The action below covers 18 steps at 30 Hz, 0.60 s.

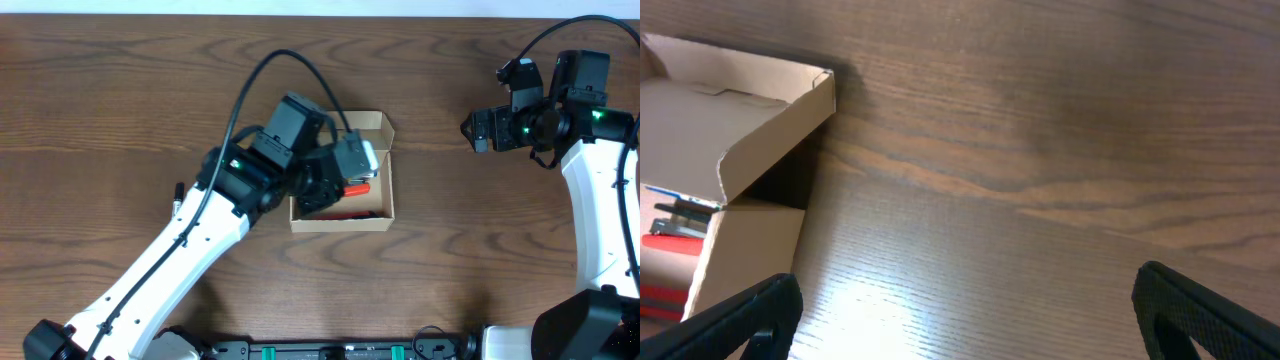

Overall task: Pack container
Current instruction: 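Carry tape roll into box and release with left gripper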

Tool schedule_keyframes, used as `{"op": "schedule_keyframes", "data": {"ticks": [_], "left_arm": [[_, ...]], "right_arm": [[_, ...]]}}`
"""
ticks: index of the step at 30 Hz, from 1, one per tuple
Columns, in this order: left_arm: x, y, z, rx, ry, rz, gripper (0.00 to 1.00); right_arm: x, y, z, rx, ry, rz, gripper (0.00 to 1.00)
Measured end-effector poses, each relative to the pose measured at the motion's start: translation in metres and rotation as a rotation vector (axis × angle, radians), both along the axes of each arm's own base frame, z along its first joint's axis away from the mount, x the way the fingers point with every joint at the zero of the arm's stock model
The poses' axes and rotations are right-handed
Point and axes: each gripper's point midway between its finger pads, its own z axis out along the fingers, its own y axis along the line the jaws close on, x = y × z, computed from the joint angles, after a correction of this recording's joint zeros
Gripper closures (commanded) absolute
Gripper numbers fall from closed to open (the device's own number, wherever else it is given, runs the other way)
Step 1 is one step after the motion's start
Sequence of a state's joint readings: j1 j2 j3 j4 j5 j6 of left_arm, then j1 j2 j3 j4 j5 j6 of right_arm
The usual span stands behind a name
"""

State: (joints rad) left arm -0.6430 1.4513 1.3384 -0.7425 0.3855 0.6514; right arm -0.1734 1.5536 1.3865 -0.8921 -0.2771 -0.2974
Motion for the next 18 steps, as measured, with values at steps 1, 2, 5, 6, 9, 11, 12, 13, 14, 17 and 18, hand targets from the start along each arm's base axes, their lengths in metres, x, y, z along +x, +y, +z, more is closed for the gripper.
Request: {"op": "schedule_keyframes", "data": {"ticks": [1, 2, 5, 6, 9, 11, 12, 13, 14, 17, 18], "left_arm": [[0.0, -0.005, 0.002, -0.01, -0.015, -0.019, 0.94], [0.0, -0.009, 0.003, -0.019, -0.027, -0.031, 0.94], [0.004, -0.013, -0.006, -0.006, -0.018, -0.043, 0.94], [0.006, -0.013, -0.013, 0.008, -0.005, -0.042, 0.94], [0.014, -0.014, -0.048, 0.079, 0.05, -0.031, 0.94], [0.019, -0.013, -0.074, 0.133, 0.091, -0.021, 0.94], [0.021, -0.012, -0.088, 0.164, 0.112, -0.015, 0.94], [0.023, -0.011, -0.098, 0.184, 0.129, -0.012, 0.94], [0.023, -0.01, -0.11, 0.209, 0.149, -0.009, 0.94], [0.024, -0.007, -0.136, 0.26, 0.197, -0.004, 0.94], [0.024, -0.006, -0.143, 0.273, 0.211, -0.004, 0.94]], "right_arm": [[0.0, 0.0, 0.0, 0.0, 0.0, 0.0, 0.01], [0.0, 0.0, 0.0, 0.0, 0.0, 0.0, 0.01], [0.0, 0.0, 0.0, 0.0, 0.0, 0.0, 0.01], [0.0, 0.0, 0.0, 0.0, 0.0, 0.0, 0.01], [0.0, 0.0, 0.0, 0.0, -0.002, 0.0, 0.01], [0.001, 0.0, 0.001, -0.001, -0.006, 0.0, 0.01], [0.001, 0.0, 0.001, -0.001, -0.007, 0.0, 0.01], [0.001, 0.0, 0.001, -0.001, -0.007, 0.0, 0.01], [0.001, 0.0, 0.001, -0.001, -0.007, 0.0, 0.01], [0.001, 0.0, 0.001, -0.001, -0.007, 0.0, 0.01], [0.001, 0.0, 0.001, -0.001, -0.007, 0.0, 0.01]]}}
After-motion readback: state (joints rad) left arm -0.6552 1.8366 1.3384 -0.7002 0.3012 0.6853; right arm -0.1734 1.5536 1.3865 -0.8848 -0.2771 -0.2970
